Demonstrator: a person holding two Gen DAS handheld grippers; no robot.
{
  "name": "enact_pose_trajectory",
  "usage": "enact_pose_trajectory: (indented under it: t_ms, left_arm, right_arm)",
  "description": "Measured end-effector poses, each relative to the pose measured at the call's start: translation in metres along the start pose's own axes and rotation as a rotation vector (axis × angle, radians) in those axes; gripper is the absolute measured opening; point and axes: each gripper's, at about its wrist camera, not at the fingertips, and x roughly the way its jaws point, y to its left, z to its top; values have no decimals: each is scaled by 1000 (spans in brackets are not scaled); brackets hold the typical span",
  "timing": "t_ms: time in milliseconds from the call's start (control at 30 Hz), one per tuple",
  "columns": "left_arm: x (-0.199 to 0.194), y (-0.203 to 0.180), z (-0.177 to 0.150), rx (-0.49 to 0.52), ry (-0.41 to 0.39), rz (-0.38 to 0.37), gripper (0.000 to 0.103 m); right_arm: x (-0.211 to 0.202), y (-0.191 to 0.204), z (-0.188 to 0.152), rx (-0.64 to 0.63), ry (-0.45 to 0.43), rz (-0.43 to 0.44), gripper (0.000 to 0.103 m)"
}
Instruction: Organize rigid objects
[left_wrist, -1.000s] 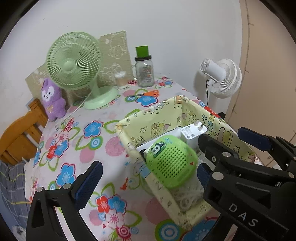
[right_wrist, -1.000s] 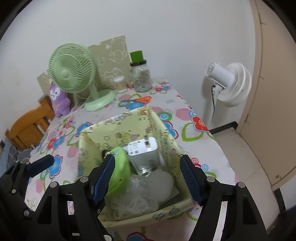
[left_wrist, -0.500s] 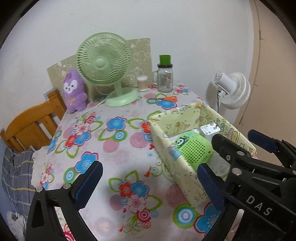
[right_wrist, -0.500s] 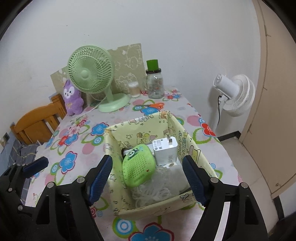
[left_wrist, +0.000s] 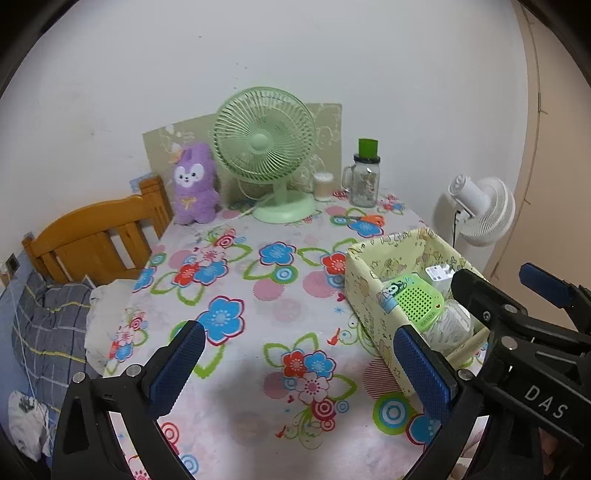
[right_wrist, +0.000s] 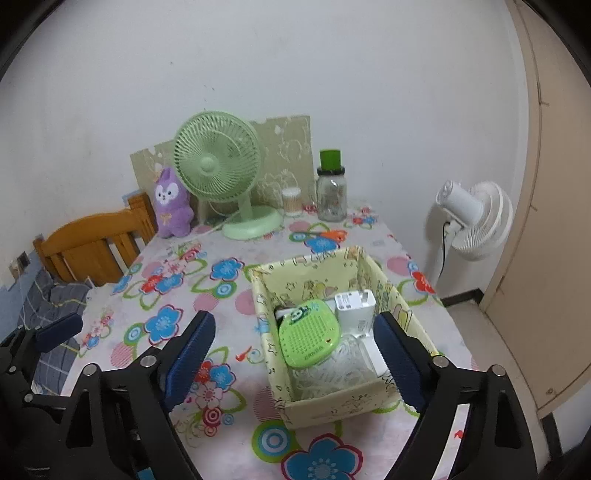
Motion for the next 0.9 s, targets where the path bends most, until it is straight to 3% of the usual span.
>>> enact_pose_trajectory:
  t_ms: [467, 900]
  left_arm:
    - [-42, 15, -5, -49, -79, 24, 103]
    - [-62, 30, -13, -91, -122, 75, 103]
  right_arm:
    - [-44, 6, 4, -35, -98, -2, 96]
    - [-60, 5, 0, -35, -129, -11, 101]
